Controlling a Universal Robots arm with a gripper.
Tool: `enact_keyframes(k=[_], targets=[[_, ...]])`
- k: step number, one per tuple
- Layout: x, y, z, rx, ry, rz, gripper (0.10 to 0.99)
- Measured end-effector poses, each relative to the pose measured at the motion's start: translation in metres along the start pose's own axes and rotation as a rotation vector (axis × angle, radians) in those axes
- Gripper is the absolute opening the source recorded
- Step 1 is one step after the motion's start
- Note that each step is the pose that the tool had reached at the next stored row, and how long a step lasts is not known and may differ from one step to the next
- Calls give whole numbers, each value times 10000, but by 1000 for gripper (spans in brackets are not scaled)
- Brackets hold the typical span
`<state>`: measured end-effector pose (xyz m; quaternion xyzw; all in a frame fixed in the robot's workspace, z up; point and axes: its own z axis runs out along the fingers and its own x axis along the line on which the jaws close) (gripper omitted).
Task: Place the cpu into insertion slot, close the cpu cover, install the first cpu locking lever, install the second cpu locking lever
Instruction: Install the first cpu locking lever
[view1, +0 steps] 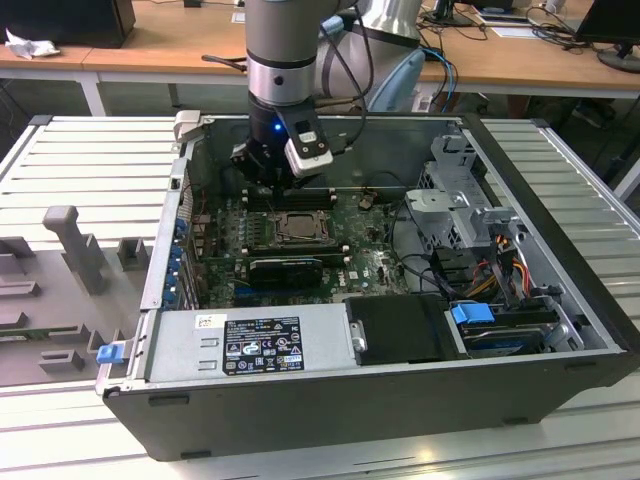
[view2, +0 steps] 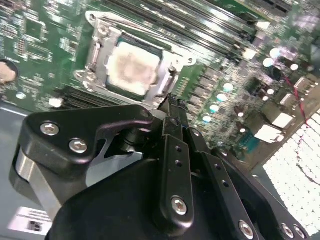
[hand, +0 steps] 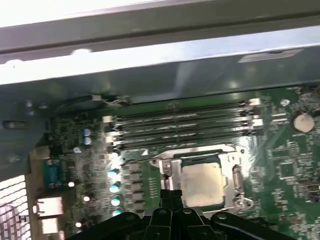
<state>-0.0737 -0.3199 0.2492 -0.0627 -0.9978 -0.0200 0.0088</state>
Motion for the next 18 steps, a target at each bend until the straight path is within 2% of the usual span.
enact_keyframes(k=[3,6,7,8,9,12,16,18], targets=[[115,-14,3,-5,-33,-1,106],[136,-17,-2,-2,-43,-84,106],[138,-17,-17,-3,-46,-118,106],[147,-15,-85,-6,-60,-158,106],[164,-14,-111,-9,-84,-166,106],[255,-26,-110,-27,-176,-168,106],[350,-34,-103,-47,-182,-268,106],[353,-14,-95,-41,-160,-780,106]])
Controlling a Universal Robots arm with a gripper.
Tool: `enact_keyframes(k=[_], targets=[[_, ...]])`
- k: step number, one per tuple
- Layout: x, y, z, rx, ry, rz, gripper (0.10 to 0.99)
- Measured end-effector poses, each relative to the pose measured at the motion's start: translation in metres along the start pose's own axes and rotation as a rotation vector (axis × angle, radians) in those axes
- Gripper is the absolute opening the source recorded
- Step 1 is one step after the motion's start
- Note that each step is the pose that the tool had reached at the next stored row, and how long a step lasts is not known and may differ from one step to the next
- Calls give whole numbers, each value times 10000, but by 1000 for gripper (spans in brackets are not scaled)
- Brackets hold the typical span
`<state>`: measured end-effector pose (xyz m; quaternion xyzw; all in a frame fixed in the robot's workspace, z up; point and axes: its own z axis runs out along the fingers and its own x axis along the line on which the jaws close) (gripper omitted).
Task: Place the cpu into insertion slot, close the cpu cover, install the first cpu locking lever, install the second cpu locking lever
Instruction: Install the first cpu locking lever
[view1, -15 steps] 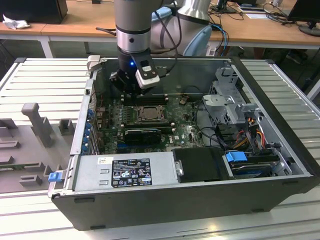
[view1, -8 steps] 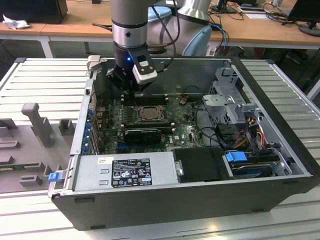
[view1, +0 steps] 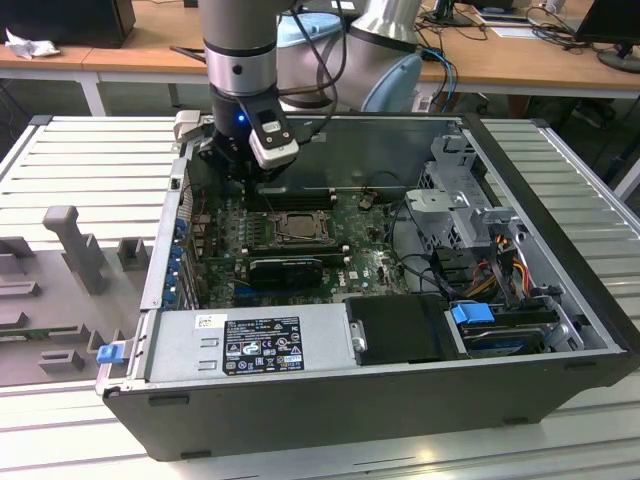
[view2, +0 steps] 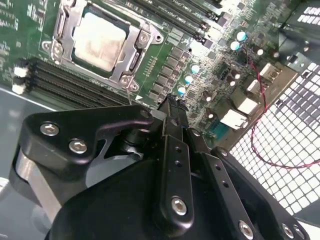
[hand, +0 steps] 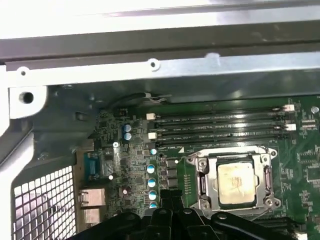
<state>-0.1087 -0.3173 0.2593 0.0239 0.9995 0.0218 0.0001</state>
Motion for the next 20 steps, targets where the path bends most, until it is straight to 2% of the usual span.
enact_keyframes(k=[3,7,10,11,12,14,20], targets=[[17,61,15,1,17,-367,106],[42,147,28,0,19,-426,106],[53,236,38,1,21,-468,106],[55,286,43,1,21,-479,106],[45,302,45,0,22,-482,106],[-15,305,46,1,23,-480,106],[-307,318,60,3,22,-480,106]])
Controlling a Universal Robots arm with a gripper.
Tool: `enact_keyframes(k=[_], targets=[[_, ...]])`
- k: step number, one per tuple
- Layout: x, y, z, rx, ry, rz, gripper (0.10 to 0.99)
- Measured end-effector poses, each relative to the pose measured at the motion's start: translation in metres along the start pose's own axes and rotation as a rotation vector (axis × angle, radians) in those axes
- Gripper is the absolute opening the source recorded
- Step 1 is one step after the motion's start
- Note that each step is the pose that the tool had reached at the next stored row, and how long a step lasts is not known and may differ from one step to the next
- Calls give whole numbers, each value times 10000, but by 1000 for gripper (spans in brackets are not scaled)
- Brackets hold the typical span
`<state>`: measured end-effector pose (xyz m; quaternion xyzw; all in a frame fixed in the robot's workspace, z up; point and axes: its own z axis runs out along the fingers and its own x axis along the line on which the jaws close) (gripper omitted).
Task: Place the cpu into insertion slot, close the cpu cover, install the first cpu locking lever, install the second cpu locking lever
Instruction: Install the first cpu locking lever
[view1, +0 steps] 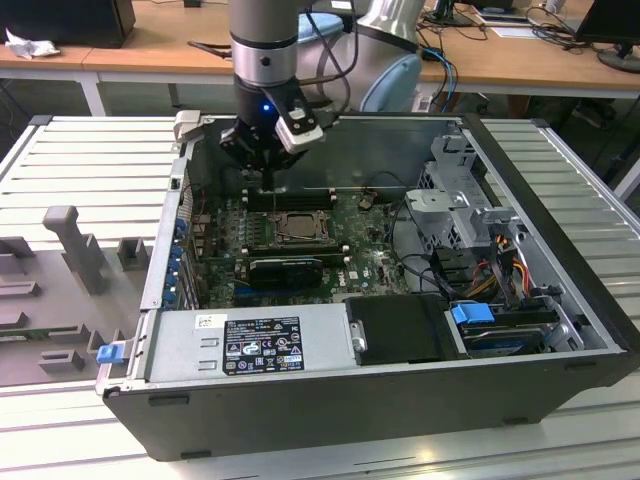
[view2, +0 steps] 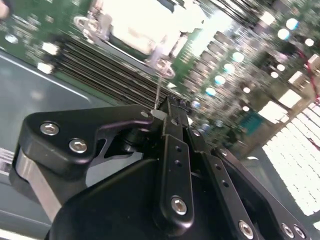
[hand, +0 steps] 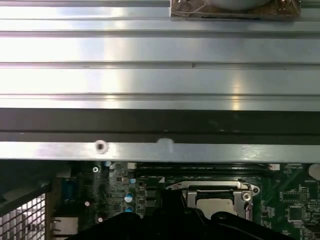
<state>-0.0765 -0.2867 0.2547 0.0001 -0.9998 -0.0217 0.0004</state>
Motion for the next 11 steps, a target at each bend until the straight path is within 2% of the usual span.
enact_keyframes(k=[4,5,7,8,11], targets=[[-207,-1,19,-5,2,0,106],[-252,-2,19,-174,1,-3,106],[-255,-4,19,-551,1,-1,106],[-255,-9,20,-813,-3,-2,106],[-258,-22,61,-827,-2,-35,106]])
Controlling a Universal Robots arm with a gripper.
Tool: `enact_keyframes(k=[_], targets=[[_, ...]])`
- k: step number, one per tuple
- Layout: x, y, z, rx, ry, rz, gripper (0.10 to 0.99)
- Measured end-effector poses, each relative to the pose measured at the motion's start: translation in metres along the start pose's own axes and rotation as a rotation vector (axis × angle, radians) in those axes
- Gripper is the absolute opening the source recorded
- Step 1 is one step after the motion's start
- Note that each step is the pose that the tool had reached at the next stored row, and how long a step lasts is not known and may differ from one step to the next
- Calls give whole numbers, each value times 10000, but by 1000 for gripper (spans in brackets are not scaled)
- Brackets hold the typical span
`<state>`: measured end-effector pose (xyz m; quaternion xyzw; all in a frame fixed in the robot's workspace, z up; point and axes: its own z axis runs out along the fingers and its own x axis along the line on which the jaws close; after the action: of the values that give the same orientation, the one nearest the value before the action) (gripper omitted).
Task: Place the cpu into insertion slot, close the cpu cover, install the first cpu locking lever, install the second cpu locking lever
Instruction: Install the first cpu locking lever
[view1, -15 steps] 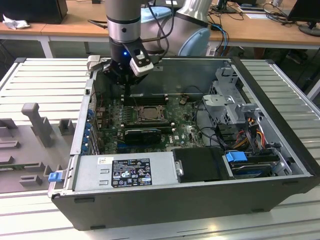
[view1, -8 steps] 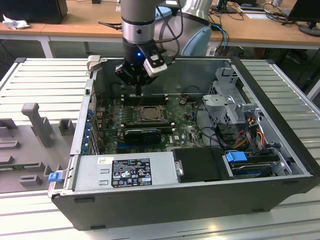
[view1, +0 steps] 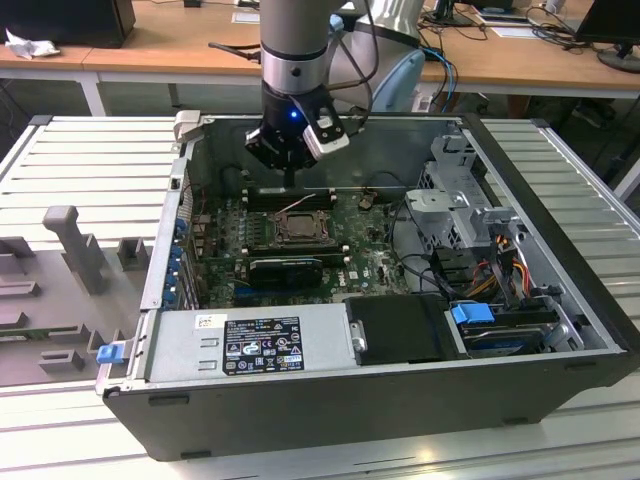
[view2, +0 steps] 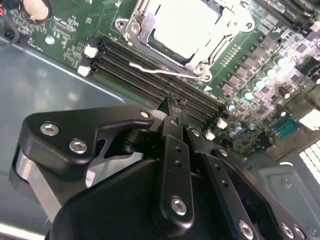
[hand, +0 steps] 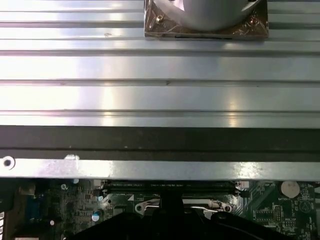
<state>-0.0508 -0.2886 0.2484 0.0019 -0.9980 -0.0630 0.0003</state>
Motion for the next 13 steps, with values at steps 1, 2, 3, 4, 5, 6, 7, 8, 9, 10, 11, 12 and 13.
enact_keyframes(k=[1,2,3,4,5,6,7,8,9,10,11,12,13], targets=[[-5,-7,11,5,5,-40,106],[-8,-15,19,11,10,-70,106],[-9,-44,27,29,12,-83,106],[-15,-59,47,34,6,-82,106],[-29,-63,64,38,5,-82,106],[-51,-65,80,39,4,-82,106],[-78,-67,95,38,4,-84,106],[-111,-69,113,38,2,-88,106],[-134,-71,125,39,0,-88,106],[-174,-74,148,39,-7,-100,106],[-188,-71,160,40,-7,-127,106],[-193,-69,174,41,-1,-245,106],[-196,-69,183,40,12,-369,106]])
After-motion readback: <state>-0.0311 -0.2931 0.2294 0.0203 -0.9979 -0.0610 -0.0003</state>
